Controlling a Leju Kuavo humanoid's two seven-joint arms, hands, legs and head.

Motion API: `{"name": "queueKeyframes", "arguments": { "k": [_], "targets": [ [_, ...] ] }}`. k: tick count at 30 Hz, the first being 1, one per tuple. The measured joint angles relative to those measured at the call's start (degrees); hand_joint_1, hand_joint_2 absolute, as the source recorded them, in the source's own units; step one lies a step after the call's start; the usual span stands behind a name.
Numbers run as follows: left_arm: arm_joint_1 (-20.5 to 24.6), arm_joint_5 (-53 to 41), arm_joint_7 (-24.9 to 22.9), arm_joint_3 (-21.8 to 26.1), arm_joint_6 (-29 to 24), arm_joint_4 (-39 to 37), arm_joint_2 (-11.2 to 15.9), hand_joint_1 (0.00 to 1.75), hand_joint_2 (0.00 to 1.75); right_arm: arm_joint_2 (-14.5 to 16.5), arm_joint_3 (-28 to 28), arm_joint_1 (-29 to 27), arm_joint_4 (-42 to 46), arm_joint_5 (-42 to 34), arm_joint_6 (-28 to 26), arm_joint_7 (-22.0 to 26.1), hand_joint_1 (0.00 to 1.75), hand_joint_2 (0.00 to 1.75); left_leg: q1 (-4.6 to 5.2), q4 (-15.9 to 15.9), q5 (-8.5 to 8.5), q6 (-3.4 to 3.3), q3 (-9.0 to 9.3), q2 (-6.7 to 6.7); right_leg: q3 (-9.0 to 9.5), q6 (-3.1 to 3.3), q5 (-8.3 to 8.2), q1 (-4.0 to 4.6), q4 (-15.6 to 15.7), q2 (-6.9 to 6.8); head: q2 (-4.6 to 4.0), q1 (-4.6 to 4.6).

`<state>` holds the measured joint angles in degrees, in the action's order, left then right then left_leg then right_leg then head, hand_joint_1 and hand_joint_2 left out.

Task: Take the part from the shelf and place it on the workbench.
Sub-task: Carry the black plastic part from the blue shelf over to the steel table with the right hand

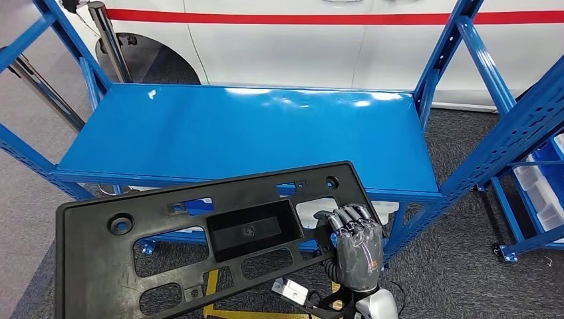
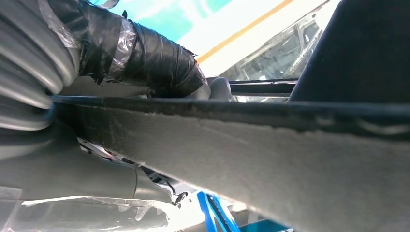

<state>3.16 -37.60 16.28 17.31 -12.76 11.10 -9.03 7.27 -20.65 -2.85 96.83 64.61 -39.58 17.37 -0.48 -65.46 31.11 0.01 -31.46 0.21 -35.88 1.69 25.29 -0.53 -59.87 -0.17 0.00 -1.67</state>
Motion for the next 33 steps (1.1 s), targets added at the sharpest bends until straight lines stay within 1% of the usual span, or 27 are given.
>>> {"name": "queueKeyframes", "arguments": {
  "k": [1,2,3,5,6,7,8,10,11,12,13,15,16,17,18,20,21,22,23,25,26,27,28,29,30,32,33],
  "targets": [
    [0.1,0.0,0.0,0.0,0.0,0.0,0.0,0.0,1.75,0.0,0.0,0.0,0.0,0.0,0.0,0.0,1.75,1.75,0.15,4.1,-0.49,-0.34,2.57,-0.04,-0.2,-0.24,-0.34,0.04,0.0,0.02,0.0,-0.01],
    [0.1,-0.1,0.0,0.0,0.0,0.0,0.0,0.0,1.75,0.1,0.0,0.0,0.0,0.0,0.0,-0.1,1.75,1.75,0.34,7.0,-0.52,-0.64,4.18,-0.08,-0.29,-0.55,-0.72,0.03,0.0,0.01,0.0,-0.01],
    [0.1,-0.1,0.0,0.0,0.0,0.0,0.0,0.0,1.75,0.2,0.0,0.0,0.0,0.0,0.0,-0.1,1.75,1.75,0.53,8.4,-0.31,-0.85,4.84,-0.11,-0.34,-0.93,-1.14,-0.02,0.2,-0.01,0.0,-0.02],
    [0.1,-0.2,0.0,0.1,0.0,0.0,-0.1,0.0,1.75,0.4,0.0,-0.1,0.0,-0.2,0.0,-0.1,1.75,1.75,0.56,9.2,-1.1,-1.26,4.63,-0.06,-0.38,-1.74,-1.81,-0.11,0.4,-0.02,0.0,-0.04],
    [0.1,-0.3,-0.1,0.1,0.0,0.0,-0.1,0.0,1.75,0.4,0.0,-0.1,0.0,-0.2,0.0,0.0,1.75,1.75,0.44,9.5,-1.7,-1.58,4.44,0.05,-0.57,-2.06,-1.32,-0.12,0.1,0.02,0.0,-0.06],
    [0.1,-0.3,-0.1,0.1,0.0,0.0,-0.1,0.0,1.75,0.4,0.0,-0.2,0.0,-0.3,0.0,0.0,1.75,1.75,0.3,9.8,-2.37,-1.97,4.11,0.19,-1.03,-2.29,0.19,-0.1,-1.1,0.07,0.0,-0.1],
    [0.1,-0.3,-0.1,0.1,0.0,0.0,-0.1,0.0,1.75,0.4,0.0,-0.2,0.0,-0.4,0.0,0.0,1.75,1.75,0.18,10.0,-3.01,-2.29,3.62,0.32,-1.83,-2.46,2.57,-0.11,-3.4,0.12,0.0,-0.13],
    [0.1,-0.3,-0.1,0.1,0.0,0.0,-0.2,0.0,1.75,0.4,0.0,-0.3,0.0,-0.5,0.0,0.0,1.75,1.75,0.33,9.6,-3.93,-2.65,2.15,0.44,-3.95,-2.76,7.69,-0.18,-10.5,0.17,-0.01,-0.16],
    [0.1,-0.3,-0.1,0.1,0.0,0.0,-0.2,0.0,1.75,0.4,0.0,-0.4,0.0,-0.7,0.0,0.0,1.75,1.75,0.39,9.3,-4.33,-2.63,1.32,0.46,-4.58,-2.9,8.88,-0.2,-13.6,0.16,-0.01,-0.15],
    [0.1,-0.3,-0.1,0.2,0.0,0.0,-0.2,0.0,1.75,0.4,0.0,-0.5,0.0,-0.7,0.0,0.0,1.75,1.75,0.41,9.0,-4.65,-2.58,0.5,0.48,-4.42,-2.98,8.86,-0.21,-15.1,0.16,-0.01,-0.15],
    [0.1,-0.3,-0.1,0.2,0.0,0.0,-0.2,0.0,1.75,0.4,0.0,-0.5,0.0,-0.8,0.0,0.0,1.75,1.75,0.41,8.5,-4.89,-2.48,-0.3,0.48,-3.17,-2.98,7.79,-0.22,-14.4,0.15,0.0,-0.15],
    [0.1,-0.3,-0.2,0.2,0.0,0.0,-0.3,0.0,1.75,0.4,0.0,-0.5,0.0,-0.9,0.0,0.0,1.75,1.75,0.42,7.5,-5.2,-2.22,-1.62,0.45,1.89,-2.71,5.49,-0.22,-7.5,0.13,0.0,-0.15],
    [0.1,-0.3,-0.2,0.2,0.0,0.0,-0.3,0.0,1.75,0.4,0.0,-0.5,0.0,-0.9,0.0,0.0,1.75,1.75,0.49,7.0,-5.33,-2.02,-2.13,0.41,4.27,-2.45,5.03,-0.1,-3.9,0.13,0.0,-0.12],
    [0.1,-0.3,-0.1,0.2,0.0,0.0,-0.4,0.0,1.75,0.4,0.0,-0.5,0.0,-0.9,0.0,0.0,1.75,1.75,0.56,6.7,-5.49,-1.76,-2.47,0.39,5.76,-2.14,5.03,0.03,-1.3,0.14,0.0,-0.13],
    [0.1,-0.3,-0.1,0.2,0.0,0.0,-0.4,0.0,1.75,0.4,0.0,-0.5,0.0,-0.9,0.0,0.0,1.75,1.75,0.64,6.5,-5.72,-1.46,-2.72,0.38,6.32,-1.83,5.28,0.16,-0.1,0.17,0.0,-0.11],
    [0.0,-0.3,-0.2,0.3,0.0,0.0,-0.4,0.0,1.75,0.4,0.1,-0.5,0.0,-0.9,0.0,0.0,1.75,1.75,0.68,6.4,-6.23,-0.74,-3.01,0.34,5.89,-1.05,4.66,0.17,0.3,0.18,0.0,-0.13],
    [0.0,-0.4,-0.2,0.3,0.0,0.0,-0.4,0.0,1.75,0.4,0.1,-0.5,0.0,-0.9,0.0,-0.1,1.75,1.75,0.62,6.1,-5.91,-0.4,-3.35,0.26,5.55,-0.6,4.25,0.05,0.5,0.12,0.0,-0.11],
    [0.0,-0.4,-0.2,0.3,0.1,0.0,-0.5,0.0,1.75,0.5,0.1,-0.5,0.0,-0.9,0.0,-0.1,1.75,1.75,0.53,5.1,-4.69,-0.05,-3.88,0.17,5.09,-0.12,3.72,-0.08,0.7,0.04,0.0,-0.09],
    [-0.1,-0.4,-0.2,0.3,0.1,0.0,-0.5,0.0,1.75,0.6,0.1,-0.5,0.0,-0.9,0.0,-0.1,1.75,1.75,0.38,3.0,-2.59,0.3,-4.7,0.09,4.52,0.24,3.18,-0.2,0.8,-0.05,0.0,-0.05],
    [-0.1,-0.4,-0.2,0.4,0.1,0.0,-0.5,0.0,1.75,0.7,0.1,-0.6,0.0,-1.0,0.0,0.0,1.75,1.75,0.1,-3.8,2.59,0.93,-6.76,0.06,3.24,0.53,2.21,-0.17,0.8,-0.12,0.0,0.02],
    [-0.1,-0.5,-0.2,0.4,0.1,0.0,-0.5,0.0,1.75,0.7,0.1,-0.6,0.0,-1.1,0.0,0.0,1.75,1.75,-0.01,-7.0,4.07,1.14,-7.44,0.06,2.63,0.5,1.75,-0.14,0.7,-0.16,0.0,0.02],
    [-0.1,-0.5,-0.2,0.4,0.1,0.0,-0.5,0.0,1.75,0.7,0.1,-0.6,0.0,-1.1,0.0,0.0,1.75,1.75,-0.05,-8.8,4.3,1.25,-7.43,0.06,2.03,0.45,1.3,-0.12,0.7,-0.21,0.0,0.02],
    [-0.1,-0.5,-0.2,0.4,0.1,0.0,-0.5,0.0,1.75,0.7,0.1,-0.6,0.0,-1.2,0.0,0.0,1.75,1.75,-0.08,-8.6,3.31,1.27,-6.41,0.06,1.49,0.37,0.89,-0.12,0.6,-0.24,0.0,0.02],
    [-0.1,-0.5,-0.2,0.4,0.1,0.0,-0.5,0.0,1.75,0.7,0.1,-0.7,0.0,-1.2,0.0,0.0,1.75,1.75,-0.09,-6.1,1.64,1.18,-4.36,0.06,1.03,0.26,0.53,-0.13,0.5,-0.24,0.0,0.02],
    [-0.1,-0.6,-0.2,0.4,0.1,0.0,-0.5,0.0,1.75,0.7,0.1,-0.7,0.0,-1.2,0.0,0.1,1.75,1.75,-0.09,-2.1,0.09,0.96,-1.51,0.02,0.63,0.11,0.2,-0.13,0.4,-0.22,0.0,0.03],
    [0.0,-0.7,-0.2,0.4,0.1,0.0,-0.5,0.0,1.75,0.8,0.1,-0.7,0.0,-1.2,0.0,0.1,1.75,1.75,0.15,5.9,-0.92,0.4,3.66,-0.08,0.16,-0.44,-0.47,-0.04,0.3,-0.18,0.0,0.02],
    [0.1,-0.7,-0.2,0.4,0.1,0.0,-0.5,0.0,1.75,0.8,0.1,-0.6,0.0,-1.3,0.0,0.1,1.75,1.75,0.31,8.2,-0.77,0.14,4.87,-0.14,0.06,-0.78,-0.83,-0.03,0.3,-0.19,0.0,0.01]
  ]
}}
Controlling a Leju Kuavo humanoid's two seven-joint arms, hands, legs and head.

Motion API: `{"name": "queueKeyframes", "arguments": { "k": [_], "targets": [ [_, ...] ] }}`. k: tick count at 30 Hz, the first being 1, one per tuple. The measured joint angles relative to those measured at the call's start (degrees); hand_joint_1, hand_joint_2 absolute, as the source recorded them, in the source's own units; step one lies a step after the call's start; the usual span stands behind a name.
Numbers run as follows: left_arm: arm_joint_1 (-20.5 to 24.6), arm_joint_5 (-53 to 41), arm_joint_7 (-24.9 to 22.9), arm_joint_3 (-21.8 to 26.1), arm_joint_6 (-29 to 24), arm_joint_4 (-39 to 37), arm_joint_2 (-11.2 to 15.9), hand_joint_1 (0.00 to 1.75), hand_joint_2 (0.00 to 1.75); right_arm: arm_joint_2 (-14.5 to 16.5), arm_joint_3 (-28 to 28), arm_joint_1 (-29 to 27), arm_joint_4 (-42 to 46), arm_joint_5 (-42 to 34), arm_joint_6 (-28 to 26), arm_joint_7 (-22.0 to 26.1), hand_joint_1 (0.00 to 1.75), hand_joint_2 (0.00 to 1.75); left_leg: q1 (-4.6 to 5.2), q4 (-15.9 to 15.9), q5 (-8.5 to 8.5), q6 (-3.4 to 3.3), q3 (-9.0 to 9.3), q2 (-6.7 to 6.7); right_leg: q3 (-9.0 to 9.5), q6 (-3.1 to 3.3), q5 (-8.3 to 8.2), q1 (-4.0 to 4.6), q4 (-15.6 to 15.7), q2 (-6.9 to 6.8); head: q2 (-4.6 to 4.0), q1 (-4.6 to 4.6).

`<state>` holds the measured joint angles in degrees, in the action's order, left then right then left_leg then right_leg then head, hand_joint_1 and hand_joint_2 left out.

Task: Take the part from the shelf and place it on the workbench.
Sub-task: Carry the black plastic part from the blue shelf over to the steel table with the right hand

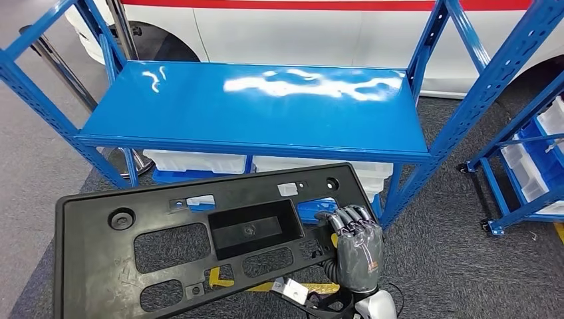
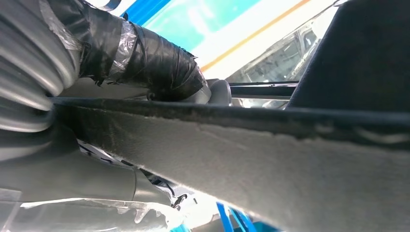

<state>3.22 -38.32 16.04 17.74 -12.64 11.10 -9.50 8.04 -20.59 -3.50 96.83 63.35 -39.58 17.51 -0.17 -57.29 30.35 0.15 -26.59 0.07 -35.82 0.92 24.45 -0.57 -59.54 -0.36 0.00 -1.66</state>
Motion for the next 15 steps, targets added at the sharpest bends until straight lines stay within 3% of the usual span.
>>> {"name": "queueKeyframes", "arguments": {
  "k": [2,4,6,8,9,10,12,14,15],
  "targets": [
    [0.0,-0.1,0.0,0.1,0.0,0.0,0.0,0.0,1.75,0.0,0.0,0.0,0.0,-0.1,0.0,0.1,1.75,1.75,0.14,1.0,-0.24,-0.6,-0.04,-0.03,-0.12,-0.78,-0.74,-0.01,0.2,0.0,0.0,-0.02],
    [0.0,-0.1,0.0,0.1,0.0,0.0,0.0,0.0,1.75,0.0,0.0,0.0,0.0,-0.2,0.0,0.2,1.75,1.75,-0.05,1.4,-1.25,-1.54,-0.64,0.23,-0.63,-1.38,0.37,-0.09,-0.7,0.13,0.0,-0.04],
    [0.0,-0.1,0.0,0.2,0.0,0.0,0.0,0.0,1.75,0.0,0.0,-0.1,0.0,-0.4,0.0,0.2,1.75,1.75,-0.15,1.5,-2.32,-2.38,-1.63,0.5,-2.28,-1.7,4.92,-0.17,-5.3,0.24,0.0,-0.07],
    [0.0,-0.2,0.0,0.3,0.0,0.0,0.0,0.0,1.75,0.0,0.0,-0.1,0.0,-0.7,0.0,0.3,1.75,1.75,-0.03,1.0,-3.15,-2.69,-3.08,0.57,-4.4,-1.97,9.43,-0.18,-12.6,0.25,0.0,-0.08],
    [0.0,-0.2,0.0,0.3,0.0,0.0,0.0,0.0,1.75,0.0,0.0,-0.1,0.0,-0.8,0.0,0.4,1.75,1.75,0.02,0.7,-3.49,-2.69,-3.88,0.6,-4.81,-2.1,10.19,-0.19,-15.2,0.25,0.0,-0.08],
    [0.0,-0.2,0.0,0.4,0.0,0.0,0.0,0.0,1.75,0.0,0.0,-0.2,0.0,-0.8,0.0,0.4,1.75,1.75,0.04,0.3,-3.75,-2.63,-4.66,0.62,-4.33,-2.16,9.74,-0.2,-16.0,0.25,0.0,-0.08],
    [0.0,-0.2,0.0,0.4,0.0,0.0,0.0,0.0,1.75,0.0,0.0,-0.2,0.0,-1.1,0.0,0.5,1.75,1.75,0.03,-0.6,-4.08,-2.45,-6.06,0.61,-0.45,-2.07,6.88,-0.23,-11.6,0.23,0.0,-0.09],
    [0.0,-0.2,0.0,0.4,0.0,0.0,0.0,0.0,1.75,0.0,0.0,-0.2,0.0,-1.3,0.0,0.8,1.75,1.75,0.11,-1.6,-4.26,-2.13,-7.11,0.57,4.39,-1.63,5.9,-0.1,-4.3,0.24,0.0,-0.09],
    [0.0,-0.3,0.0,0.4,0.0,0.0,0.0,0.0,1.75,0.0,0.0,-0.2,0.0,-1.4,0.0,1.0,1.75,1.75,0.18,-1.9,-4.4,-1.85,-7.4,0.57,5.76,-1.34,6.05,0.03,-1.9,0.26,0.0,-0.08]
  ]
}}
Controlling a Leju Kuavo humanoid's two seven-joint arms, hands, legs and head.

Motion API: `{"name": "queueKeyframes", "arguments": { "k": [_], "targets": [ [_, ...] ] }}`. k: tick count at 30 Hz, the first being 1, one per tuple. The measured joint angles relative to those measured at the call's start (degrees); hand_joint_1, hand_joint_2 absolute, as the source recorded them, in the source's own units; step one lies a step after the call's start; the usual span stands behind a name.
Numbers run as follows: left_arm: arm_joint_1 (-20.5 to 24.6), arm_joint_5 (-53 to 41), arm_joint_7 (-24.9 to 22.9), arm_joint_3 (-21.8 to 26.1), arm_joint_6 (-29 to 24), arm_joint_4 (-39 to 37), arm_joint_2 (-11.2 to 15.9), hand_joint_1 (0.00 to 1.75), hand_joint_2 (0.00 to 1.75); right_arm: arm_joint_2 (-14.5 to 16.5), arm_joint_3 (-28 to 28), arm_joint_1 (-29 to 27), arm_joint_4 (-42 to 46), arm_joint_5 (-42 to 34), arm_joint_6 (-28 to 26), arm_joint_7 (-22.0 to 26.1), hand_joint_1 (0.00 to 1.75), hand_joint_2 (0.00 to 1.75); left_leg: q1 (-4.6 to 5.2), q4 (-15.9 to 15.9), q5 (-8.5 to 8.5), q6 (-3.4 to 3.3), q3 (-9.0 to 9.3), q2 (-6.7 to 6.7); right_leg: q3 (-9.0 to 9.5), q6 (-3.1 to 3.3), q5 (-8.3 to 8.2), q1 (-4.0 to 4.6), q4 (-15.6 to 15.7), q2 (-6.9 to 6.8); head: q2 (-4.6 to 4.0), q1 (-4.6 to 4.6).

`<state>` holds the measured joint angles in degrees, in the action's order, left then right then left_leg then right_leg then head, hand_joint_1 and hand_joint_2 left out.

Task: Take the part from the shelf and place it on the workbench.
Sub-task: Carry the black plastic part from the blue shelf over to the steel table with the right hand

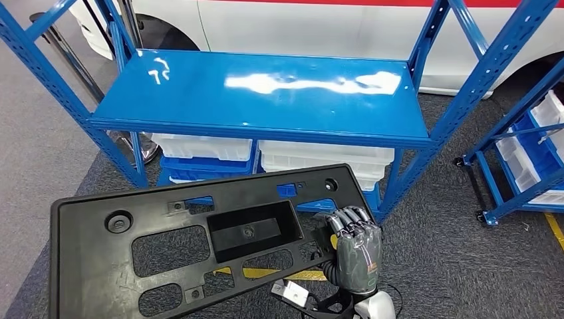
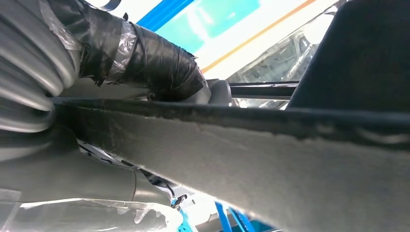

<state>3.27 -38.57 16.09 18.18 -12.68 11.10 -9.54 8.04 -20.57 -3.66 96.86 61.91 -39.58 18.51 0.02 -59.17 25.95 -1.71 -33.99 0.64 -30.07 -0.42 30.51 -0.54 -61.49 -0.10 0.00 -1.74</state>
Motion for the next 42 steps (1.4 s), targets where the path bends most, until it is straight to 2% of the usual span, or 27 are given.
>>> {"name": "queueKeyframes", "arguments": {
  "k": [1,4,5,7,9,10,11,12,14,16,19,20,21,22,24,25,26,27,29,31,33,35,37,39,40,41,42],
  "targets": [
    [0.0,0.0,0.0,0.0,0.0,0.0,0.0,0.0,1.75,0.0,0.0,0.0,0.0,-0.2,0.0,0.1,1.75,1.75,0.07,-0.2,-0.23,0.35,-0.2,0.0,0.45,0.33,0.43,0.12,1.1,0.03,0.0,0.01],
    [0.0,0.0,0.1,0.4,0.0,0.0,0.0,0.0,1.75,0.0,0.0,0.0,0.1,-1.0,0.0,0.1,1.75,1.75,0.02,-0.4,-0.58,1.43,-0.69,-0.12,-0.26,1.5,-0.5,0.11,1.6,-0.02,0.0,0.04],
    [0.0,-0.1,0.1,0.5,0.0,0.0,0.0,0.0,1.75,0.0,0.0,0.0,0.1,-1.2,0.0,0.0,1.75,1.75,-0.06,-1.3,0.42,1.76,-1.14,-0.2,-0.63,1.95,-0.93,0.03,1.7,-0.09,0.0,0.07],
    [-0.1,-0.1,0.1,0.6,0.0,0.0,0.0,0.0,1.75,0.0,-0.1,0.1,0.0,-1.5,0.0,-0.4,1.75,1.75,-0.3,-5.9,4.79,2.34,-2.8,-0.29,-1.57,2.61,-1.81,-0.08,1.9,-0.23,0.0,0.11],
    [-0.1,-0.2,0.1,0.6,0.0,0.0,0.0,0.0,1.75,0.0,-0.2,0.1,-0.1,-1.8,0.0,-0.8,1.75,1.75,-0.48,-12.3,8.96,2.72,-4.46,-0.29,-2.71,2.82,-2.61,-0.01,1.8,-0.31,0.0,0.12],
    [-0.1,-0.2,0.1,0.6,0.0,0.0,0.0,0.0,1.75,0.0,-0.2,0.1,-0.2,-2.0,0.0,-0.9,1.75,1.75,-0.54,-14.3,9.55,2.81,-4.64,-0.28,-3.28,2.81,-2.97,0.03,1.7,-0.34,0.0,0.12],
    [-0.1,-0.2,0.1,0.6,0.0,0.0,0.0,0.0,1.75,0.0,-0.2,0.1,-0.3,-2.3,0.0,-1.0,1.75,1.75,-0.57,-14.5,8.98,2.81,-3.98,-0.28,-3.83,2.76,-3.31,0.04,1.6,-0.37,0.0,0.13],
    [-0.1,-0.2,0.1,0.7,0.0,0.0,0.0,0.0,1.75,-0.1,-0.3,0.1,-0.4,-2.5,0.0,-1.1,1.75,1.75,-0.58,-12.8,7.55,2.72,-2.39,-0.28,-4.34,2.68,-3.61,0.05,1.4,-0.37,0.0,0.14],
    [0.0,-0.2,0.1,0.7,0.0,0.0,0.0,0.0,1.75,-0.1,-0.3,0.1,-0.4,-2.6,0.0,-1.2,1.75,1.75,-0.5,-5.4,4.7,2.2,2.62,-0.35,-5.06,2.39,-4.12,0.09,1.1,-0.34,0.0,0.14],
    [0.0,-0.3,0.2,0.8,0.0,0.0,0.0,0.0,1.75,-0.3,-0.4,0.1,-0.4,-2.6,0.0,-1.4,1.75,1.75,-0.21,0.4,4.04,1.67,5.99,-0.46,-5.46,1.84,-4.71,0.14,1.1,-0.34,0.0,0.12],
    [0.0,-0.4,0.2,0.8,0.1,0.0,0.0,0.0,1.75,-0.6,-0.8,0.1,-0.5,-2.7,0.0,-1.7,1.75,1.75,-0.14,2.2,3.58,1.0,6.06,-0.43,-5.8,0.76,-5.74,0.15,1.4,-0.36,0.0,0.11],
    [-0.1,-0.4,0.2,0.8,0.1,0.0,0.0,0.0,1.75,-0.7,-1.0,0.1,-0.5,-2.8,0.0,-1.7,1.75,1.75,-0.28,2.6,3.03,0.66,5.9,-0.33,-6.02,0.42,-5.39,0.18,1.2,-0.3,0.0,0.09],
    [0.0,-0.4,0.2,0.8,0.1,0.0,0.0,0.0,1.75,-0.9,-1.1,0.1,-0.5,-3.0,0.0,-1.8,1.75,1.75,-0.43,3.0,2.39,0.22,5.63,-0.21,-6.52,0.16,-4.1,0.21,0.1,-0.2,0.0,0.07],
    [0.0,-0.4,0.2,0.8,0.1,0.0,0.0,0.0,1.75,-1.1,-1.1,0.1,-0.5,-3.2,0.0,-1.9,1.75,1.75,-0.56,3.2,1.82,-0.14,5.3,-0.09,-7.37,-0.05,-2.01,0.2,-2.2,-0.11,0.0,0.05],
    [0.0,-0.5,0.2,0.8,0.2,0.0,-0.1,0.0,1.75,-1.5,-1.2,0.1,-0.6,-3.3,0.0,-2.0,1.75,1.75,-0.42,3.0,1.07,-0.59,4.09,0.01,-9.56,-0.37,2.63,0.16,-9.0,-0.01,0.0,0.04],
    [0.0,-0.6,0.2,0.8,0.2,0.0,-0.1,0.0,1.75,-1.7,-1.3,0.0,-0.7,-3.3,0.0,-2.1,1.75,1.75,-0.39,2.7,0.81,-0.6,3.47,0.04,-10.23,-0.51,3.82,0.12,-11.9,-0.01,0.0,0.04],
    [0.0,-0.6,0.2,0.8,0.2,0.0,-0.1,0.0,1.75,-1.9,-1.3,0.0,-0.7,-3.3,0.0,-2.2,1.75,1.75,-0.37,2.4,0.6,-0.56,2.84,0.06,-10.06,-0.63,3.88,0.05,-13.1,-0.01,0.0,0.04],
    [0.0,-0.7,0.2,0.8,0.2,0.0,-0.1,0.0,1.75,-2.1,-1.3,-0.1,-0.7,-3.2,0.0,-2.2,1.75,1.75,-0.37,2.0,0.44,-0.48,2.25,0.06,-8.8,-0.68,2.93,-0.04,-12.1,-0.02,0.0,0.03],
    [0.0,-0.8,0.2,0.8,0.2,0.0,-0.1,0.0,1.75,-2.3,-1.4,-0.1,-0.7,-3.5,0.0,-2.2,1.75,1.75,-0.37,1.1,0.32,-0.29,1.23,0.01,-3.94,-0.5,0.52,-0.2,-5.1,-0.04,0.0,0.03],
    [0.0,-1.0,0.3,0.8,0.2,0.0,-0.1,0.0,1.75,-2.5,-1.6,-0.1,-0.7,-4.1,0.0,-2.2,1.75,1.75,-0.23,0.4,0.19,0.15,0.58,-0.03,-0.56,-0.03,-0.34,-0.01,0.6,-0.02,0.0,0.05],
    [0.0,-1.1,0.4,0.8,0.2,0.0,-0.1,0.0,1.75,-2.6,-1.7,-0.2,-0.7,-4.9,0.0,-2.0,1.75,1.75,-0.09,0.3,-0.19,0.86,0.28,-0.03,-0.35,0.49,-0.41,0.24,1.6,0.03,0.0,0.06],
    [0.0,-1.2,0.4,0.9,0.1,0.0,-0.1,0.0,1.75,-2.7,-1.7,-0.4,-0.5,-5.7,0.0,-1.6,1.75,1.75,-0.16,0.0,0.0,1.58,-0.06,-0.09,-0.7,1.31,-0.96,0.0,2.0,-0.01,0.0,0.07],
    [-0.1,-1.2,0.4,0.9,0.0,0.0,-0.1,0.0,1.75,-2.7,-1.7,-0.7,-0.3,-6.2,0.0,-1.2,1.75,1.75,-0.34,-3.2,2.69,2.22,-1.43,-0.2,-1.14,2.15,-1.66,-0.27,2.4,-0.06,0.0,0.12],
    [-0.1,-1.2,0.5,1.0,-0.1,0.0,-0.1,0.0,1.75,-2.8,-1.7,-1.1,-0.2,-6.8,0.0,-0.8,1.75,1.75,-0.57,-10.2,6.98,2.75,-4.08,-0.23,-1.77,2.46,-2.1,-0.23,2.4,-0.04,0.0,0.16],
    [-0.2,-1.2,0.5,1.0,-0.1,0.0,-0.1,0.0,1.75,-2.8,-1.7,-1.4,-0.2,-7.3,0.0,-0.7,1.75,1.75,-0.66,-13.4,8.36,2.95,-5.15,-0.23,-2.05,2.43,-2.27,-0.21,2.3,-0.01,0.0,0.16],
    [-0.2,-1.2,0.5,1.1,-0.1,0.0,-0.1,0.0,1.75,-2.8,-1.7,-1.7,-0.1,-7.9,0.0,-0.4,1.75,1.75,-0.72,-15.0,8.64,3.07,-5.45,-0.23,-2.28,2.38,-2.41,-0.2,2.3,0.06,0.0,0.16],
    [-0.2,-1.2,0.5,1.2,-0.1,0.0,-0.1,0.0,1.75,-2.8,-1.7,-2.1,0.0,-8.6,0.0,-0.1,1.75,1.75,-0.76,-14.5,7.79,3.11,-4.72,-0.24,-2.41,2.31,-2.51,-0.21,2.2,0.21,0.0,0.16]
  ]
}}
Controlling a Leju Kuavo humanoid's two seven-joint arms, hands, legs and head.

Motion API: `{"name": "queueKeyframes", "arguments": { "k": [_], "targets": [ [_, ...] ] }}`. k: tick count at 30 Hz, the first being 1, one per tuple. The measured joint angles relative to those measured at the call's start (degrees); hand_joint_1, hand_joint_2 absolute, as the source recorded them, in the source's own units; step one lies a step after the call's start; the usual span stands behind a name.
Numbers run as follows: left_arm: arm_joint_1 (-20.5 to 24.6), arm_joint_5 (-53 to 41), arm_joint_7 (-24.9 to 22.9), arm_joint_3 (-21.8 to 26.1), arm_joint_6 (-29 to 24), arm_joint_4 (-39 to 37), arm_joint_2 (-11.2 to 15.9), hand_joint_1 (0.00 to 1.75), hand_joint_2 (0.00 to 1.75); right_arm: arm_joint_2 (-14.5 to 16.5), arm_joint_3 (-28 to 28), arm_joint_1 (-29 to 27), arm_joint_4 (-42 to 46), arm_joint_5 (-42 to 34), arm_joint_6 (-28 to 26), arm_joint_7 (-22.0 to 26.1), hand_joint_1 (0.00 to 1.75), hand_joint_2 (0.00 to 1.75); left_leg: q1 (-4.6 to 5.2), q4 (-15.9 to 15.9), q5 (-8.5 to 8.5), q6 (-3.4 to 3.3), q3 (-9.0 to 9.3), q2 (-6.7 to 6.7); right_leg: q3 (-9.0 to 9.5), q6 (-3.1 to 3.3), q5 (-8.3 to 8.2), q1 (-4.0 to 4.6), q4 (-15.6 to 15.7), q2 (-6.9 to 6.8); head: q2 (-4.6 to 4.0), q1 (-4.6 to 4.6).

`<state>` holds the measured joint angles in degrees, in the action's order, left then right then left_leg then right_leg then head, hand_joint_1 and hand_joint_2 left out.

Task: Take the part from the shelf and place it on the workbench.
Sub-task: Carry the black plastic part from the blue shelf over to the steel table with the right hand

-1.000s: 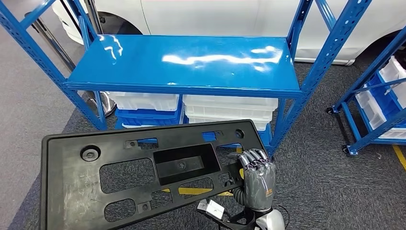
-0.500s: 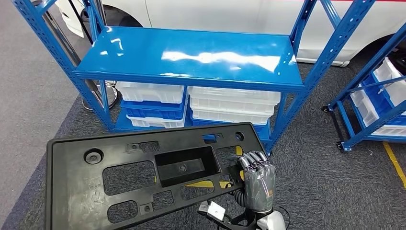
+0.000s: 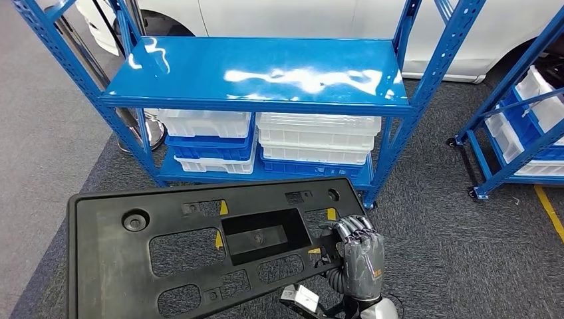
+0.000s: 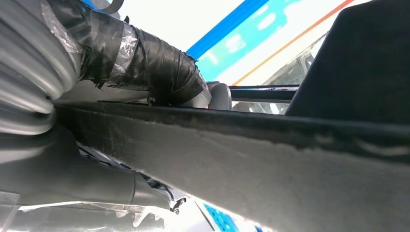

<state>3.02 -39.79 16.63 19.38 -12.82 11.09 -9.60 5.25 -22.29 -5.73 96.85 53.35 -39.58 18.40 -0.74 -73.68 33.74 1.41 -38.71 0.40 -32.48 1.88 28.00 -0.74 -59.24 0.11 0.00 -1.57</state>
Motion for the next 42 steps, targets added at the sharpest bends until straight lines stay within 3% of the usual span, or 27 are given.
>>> {"name": "queueKeyframes", "arguments": {
  "k": [2,4,6,8,10,11,13,14,15,16,18,20,23,25,27,29,30,31,32,34,36,38,40,42],
  "targets": [
    [0.0,0.0,0.0,0.2,0.0,0.0,0.0,0.0,1.75,0.0,0.0,-0.6,0.5,-1.3,0.0,0.9,1.75,1.75,-0.06,6.8,-3.51,-0.23,4.09,-0.53,-0.11,-0.18,-0.11,-0.05,-0.1,0.5,0.0,-0.01],
    [-0.2,0.0,0.1,0.5,-0.1,0.0,0.0,0.0,1.75,0.0,0.0,-1.1,1.2,-2.8,0.0,2.1,1.75,1.75,-0.02,13.7,-5.4,-0.71,7.98,-2.16,-0.48,-0.66,-0.37,-0.07,-0.2,1.14,0.0,-0.02],
    [-0.3,0.0,0.1,0.7,-0.1,0.0,0.0,0.0,1.75,0.1,0.2,-1.8,2.0,-4.2,0.0,3.6,1.75,1.75,0.12,15.8,-5.29,-1.03,9.02,-2.91,-0.95,-1.45,-0.87,-0.14,-0.2,1.85,0.0,-0.02],
    [-0.4,-0.1,0.2,0.8,-0.1,0.0,0.0,0.0,1.75,0.4,0.8,-2.8,2.9,-5.3,0.0,5.1,1.75,1.75,0.0,16.5,-5.59,-1.56,9.03,-2.02,-1.14,-2.15,-1.0,-0.08,-0.2,2.23,0.0,-0.03],
    [-0.4,-0.2,0.2,0.9,-0.2,0.0,-0.1,0.0,1.75,0.7,1.9,-3.7,3.8,-6.0,0.0,6.4,1.75,1.75,-0.22,17.2,-6.02,-2.35,9.12,-1.01,-2.41,-2.56,0.96,0.04,-2.8,1.43,0.0,-0.09],
    [-0.4,-0.2,0.2,0.9,-0.2,0.0,-0.1,0.0,1.75,0.9,2.6,-4.0,4.2,-6.2,0.0,6.9,1.75,1.75,-0.23,17.3,-6.12,-2.63,9.05,-0.47,-3.83,-2.68,2.79,0.01,-5.9,0.88,0.0,-0.11],
    [-0.4,-0.2,0.2,1.0,-0.2,0.0,-0.1,0.0,1.75,1.2,3.8,-4.9,4.8,-6.3,0.0,7.6,1.75,1.75,-0.11,17.1,-6.08,-2.9,8.76,0.5,-7.25,-2.9,6.04,-0.01,-13.2,0.55,0.0,-0.12],
    [-0.5,-0.2,0.2,1.1,-0.2,0.0,-0.1,0.0,1.75,1.3,4.5,-5.4,5.0,-6.3,0.0,7.8,1.75,1.75,-0.07,16.9,-6.03,-2.95,8.66,1.02,-8.21,-2.98,6.46,-0.03,-15.4,0.48,0.0,-0.13],
    [-0.5,-0.2,0.2,1.1,-0.2,0.0,-0.1,0.0,1.75,1.4,5.0,-5.8,5.2,-6.2,0.0,8.0,1.75,1.75,-0.03,16.8,-5.96,-2.97,8.61,1.51,-8.11,-3.01,5.77,-0.04,-15.4,0.35,0.0,-0.13],
    [-0.4,-0.2,0.2,1.2,-0.2,0.0,-0.2,0.0,1.75,1.5,5.6,-6.2,5.4,-6.0,0.0,8.2,1.75,1.75,-0.02,16.6,-5.85,-2.92,8.62,1.97,-6.85,-2.97,4.12,-0.04,-13.2,0.04,0.0,-0.13],
    [-0.4,-0.2,0.2,1.3,-0.2,0.0,-0.2,0.0,1.75,1.8,6.5,-6.8,5.9,-5.7,0.0,8.7,1.75,1.75,0.13,16.2,-5.47,-2.58,8.65,2.76,-2.85,-2.67,0.8,0.21,-5.6,-1.66,0.0,-0.13],
    [-0.4,-0.2,0.3,1.4,-0.2,0.0,-0.3,0.0,1.75,2.3,7.3,-7.3,6.4,-5.6,0.0,9.2,1.75,1.75,0.46,15.7,-5.12,-2.09,8.55,3.43,-0.84,-2.12,-0.18,0.56,-1.2,-2.96,0.0,-0.09],
    [-0.3,-0.2,0.3,1.9,-0.3,0.0,-0.3,0.0,1.75,3.0,8.6,-8.5,7.3,-5.5,0.0,9.9,1.75,1.75,0.55,15.5,-4.8,-1.41,8.61,4.28,-1.05,-1.19,-0.23,0.65,-0.6,-2.0,0.0,-0.04],
    [-0.3,-0.2,0.3,2.1,-0.4,0.0,-0.3,0.0,1.75,3.7,9.4,-9.1,8.0,-5.6,-0.1,10.6,1.75,1.75,0.36,13.4,-2.85,-0.86,7.8,2.82,-1.14,-0.52,-0.58,0.35,-0.3,-1.19,0.0,-0.04],
    [-0.4,-0.2,0.3,2.4,-0.4,0.0,-0.3,0.0,1.75,4.5,10.3,-9.7,8.7,-5.9,-0.1,11.5,1.75,1.75,0.17,6.9,1.0,-0.46,5.01,0.82,-1.34,-0.1,-0.81,0.24,-0.3,-0.35,0.0,-0.03],
    [-0.6,-0.2,0.3,2.6,-0.4,0.0,-0.3,0.0,1.75,5.2,11.3,-10.4,9.2,-6.2,-0.1,12.1,1.75,1.75,0.11,0.5,3.26,-0.3,2.21,0.24,-1.47,0.04,-0.91,0.28,-0.3,0.66,0.0,-0.03],
    [-0.7,-0.1,0.3,2.7,-0.4,0.0,-0.3,0.0,1.75,5.5,11.9,-10.8,9.4,-6.4,-0.1,12.3,1.75,1.75,0.11,-0.1,2.77,-0.32,1.93,0.17,-1.48,0.04,-0.93,0.29,-0.3,1.2,0.0,-0.03],
    [-0.7,-0.1,0.3,2.8,-0.4,0.0,-0.3,0.0,1.75,5.7,12.4,-11.2,9.7,-6.5,-0.1,12.6,1.75,1.75,0.1,1.5,1.19,-0.41,2.68,0.05,-1.45,0.03,-0.95,0.29,-0.4,1.81,0.0,-0.03],
    [-0.7,-0.1,0.3,2.9,-0.4,0.0,-0.3,0.0,1.75,6.0,12.9,-11.5,9.9,-6.6,-0.1,12.8,1.75,1.75,0.09,5.0,-1.07,-0.59,4.29,-0.4,-1.41,-0.01,-0.96,0.28,-0.5,2.43,0.0,-0.03],
    [-0.8,-0.1,0.3,3.1,-0.4,0.0,-0.3,0.0,1.75,6.6,13.6,-11.9,10.6,-6.9,-0.1,13.4,1.75,1.75,0.06,12.3,-4.18,-1.08,7.58,-2.61,-1.56,-0.28,-1.06,0.31,-0.7,3.62,0.0,-0.04],
    [-0.8,-0.1,0.2,3.4,-0.4,0.0,-0.3,0.0,1.75,7.2,14.3,-12.2,11.2,-7.1,-0.1,13.9,1.75,1.75,0.13,15.3,-4.59,-1.42,8.78,-4.01,-2.08,-0.97,-1.41,0.21,-0.8,4.63,0.0,-0.05],
    [-0.6,-0.1,0.2,3.6,-0.5,0.0,-0.3,0.0,1.75,7.6,15.0,-12.8,11.8,-7.2,-0.1,14.4,1.75,1.75,0.08,15.8,-4.84,-1.84,8.85,-3.23,-2.46,-1.81,-1.79,0.09,-0.7,5.34,0.0,-0.06],
    [-0.7,-0.1,0.2,3.7,-0.6,0.0,-0.3,0.0,1.75,7.9,15.7,-13.3,12.3,-7.3,-0.1,14.8,1.75,1.75,-0.14,16.5,-5.4,-2.62,8.97,-2.0,-3.2,-2.33,-0.55,0.29,-2.2,3.72,0.0,-0.14],
    [-0.7,-0.2,0.2,3.7,-0.7,0.0,-0.3,0.0,1.75,8.1,16.3,-13.5,12.5,-7.4,-0.2,15.2,1.75,1.75,-0.12,16.8,-5.69,-3.15,8.88,-0.6,-5.76,-2.64,3.08,0.38,-8.0,1.22,0.0,-0.25]
  ]
}}
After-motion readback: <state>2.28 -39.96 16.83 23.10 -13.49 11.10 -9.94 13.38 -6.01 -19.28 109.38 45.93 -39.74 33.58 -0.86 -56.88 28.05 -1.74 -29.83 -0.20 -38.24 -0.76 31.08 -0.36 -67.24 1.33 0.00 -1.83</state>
